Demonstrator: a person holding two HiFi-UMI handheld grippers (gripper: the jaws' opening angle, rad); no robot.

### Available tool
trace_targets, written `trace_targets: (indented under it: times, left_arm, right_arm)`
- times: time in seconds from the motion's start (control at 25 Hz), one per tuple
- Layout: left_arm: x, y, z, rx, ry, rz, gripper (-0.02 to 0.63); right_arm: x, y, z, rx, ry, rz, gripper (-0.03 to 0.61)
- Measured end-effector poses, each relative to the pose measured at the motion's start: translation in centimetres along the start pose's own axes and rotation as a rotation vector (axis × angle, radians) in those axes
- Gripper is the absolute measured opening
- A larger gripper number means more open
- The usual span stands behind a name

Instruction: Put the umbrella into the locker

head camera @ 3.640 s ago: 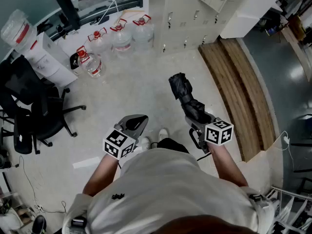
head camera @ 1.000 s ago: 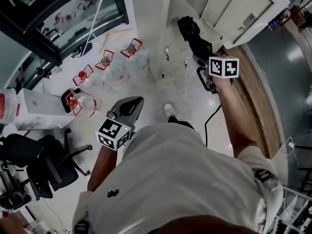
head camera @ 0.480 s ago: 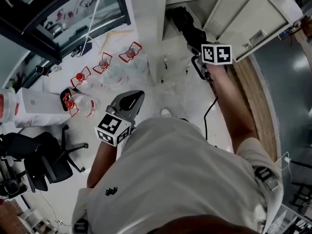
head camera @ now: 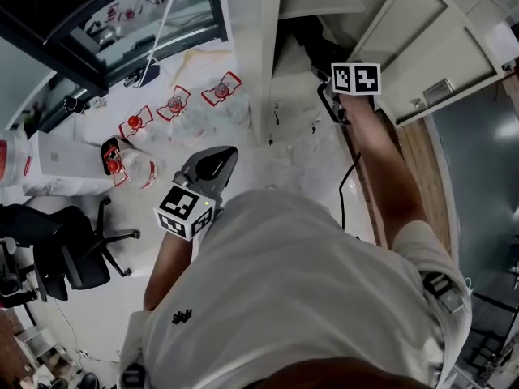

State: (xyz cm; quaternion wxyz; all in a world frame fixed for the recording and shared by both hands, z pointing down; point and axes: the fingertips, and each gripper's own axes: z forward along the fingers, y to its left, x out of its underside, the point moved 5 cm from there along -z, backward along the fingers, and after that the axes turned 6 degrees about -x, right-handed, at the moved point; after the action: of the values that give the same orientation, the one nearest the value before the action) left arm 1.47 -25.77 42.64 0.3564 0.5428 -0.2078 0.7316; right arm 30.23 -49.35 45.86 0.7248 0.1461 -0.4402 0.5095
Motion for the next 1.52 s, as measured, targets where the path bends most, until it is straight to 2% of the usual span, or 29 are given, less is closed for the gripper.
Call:
trace_targets:
  times: [0.28, 0.88, 1.52]
  left_arm:
    - [0.0, 0.7, 1.2, -0.061, 0.006, -0.02, 0.055]
    - [0.0, 2.8, 2.6, -0.15, 0.023, -0.057, 0.055]
    - [0.5, 3.4, 2.2, -0.14, 0.047, -0.071, 0.055]
  right_arm:
    - [-2.1, -1.6, 3.9, -0.01, -0.005, 0.02, 0.247]
    - [-5.1, -4.9, 10.6, 0.05, -0.002, 0.032, 0.247]
    - [-5.5, -6.4, 12.5, 0.118, -0.008, 0.061, 0.249]
